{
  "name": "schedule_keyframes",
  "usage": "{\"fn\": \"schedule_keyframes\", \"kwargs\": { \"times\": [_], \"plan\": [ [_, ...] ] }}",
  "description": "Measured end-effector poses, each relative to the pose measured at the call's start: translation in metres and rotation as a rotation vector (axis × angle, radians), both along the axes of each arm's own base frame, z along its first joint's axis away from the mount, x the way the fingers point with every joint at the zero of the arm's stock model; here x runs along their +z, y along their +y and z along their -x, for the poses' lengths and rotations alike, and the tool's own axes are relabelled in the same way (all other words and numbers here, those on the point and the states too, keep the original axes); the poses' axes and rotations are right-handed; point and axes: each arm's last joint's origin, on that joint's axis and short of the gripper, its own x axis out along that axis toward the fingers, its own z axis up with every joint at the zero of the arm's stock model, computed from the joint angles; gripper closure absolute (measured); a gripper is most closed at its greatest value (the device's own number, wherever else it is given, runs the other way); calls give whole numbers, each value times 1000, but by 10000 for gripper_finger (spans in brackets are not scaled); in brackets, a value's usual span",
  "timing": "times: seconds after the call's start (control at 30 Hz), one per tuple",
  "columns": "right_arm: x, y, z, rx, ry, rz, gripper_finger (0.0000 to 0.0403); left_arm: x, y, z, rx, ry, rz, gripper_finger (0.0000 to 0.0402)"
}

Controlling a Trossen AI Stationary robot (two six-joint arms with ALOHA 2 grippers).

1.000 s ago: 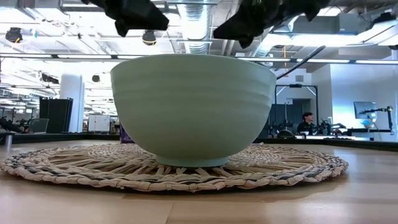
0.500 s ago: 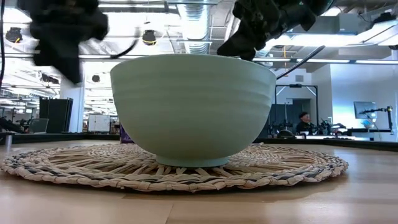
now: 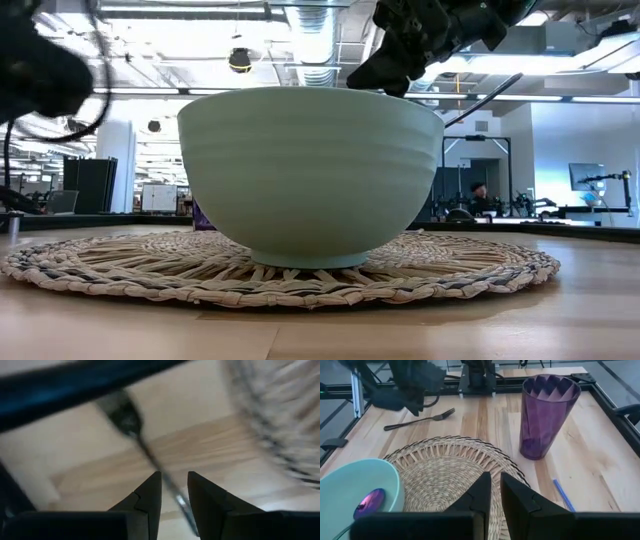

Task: Pick & Place Utensil
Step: Put the black fork into the green bowl

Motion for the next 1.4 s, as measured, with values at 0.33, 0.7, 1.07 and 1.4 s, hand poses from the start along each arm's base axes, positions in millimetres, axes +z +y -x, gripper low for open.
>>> {"fn": "schedule_keyframes", "kwargs": {
  "times": [0.33,0.7,1.07,1.4],
  "plan": [
    [3,-5,-1,-15,-38,6,367,-31,-29,5,90,118,-75,307],
    [7,-14,-1,-44,-78,15,367,-10,-26,3,123,-30,12,307],
    [4,-10,-1,-34,-46,7,367,-24,-33,-6,152,-59,-21,307],
    [6,-7,-2,-24,-64,3,367,-32,-39,-12,129,-62,-25,312]
  ]
}}
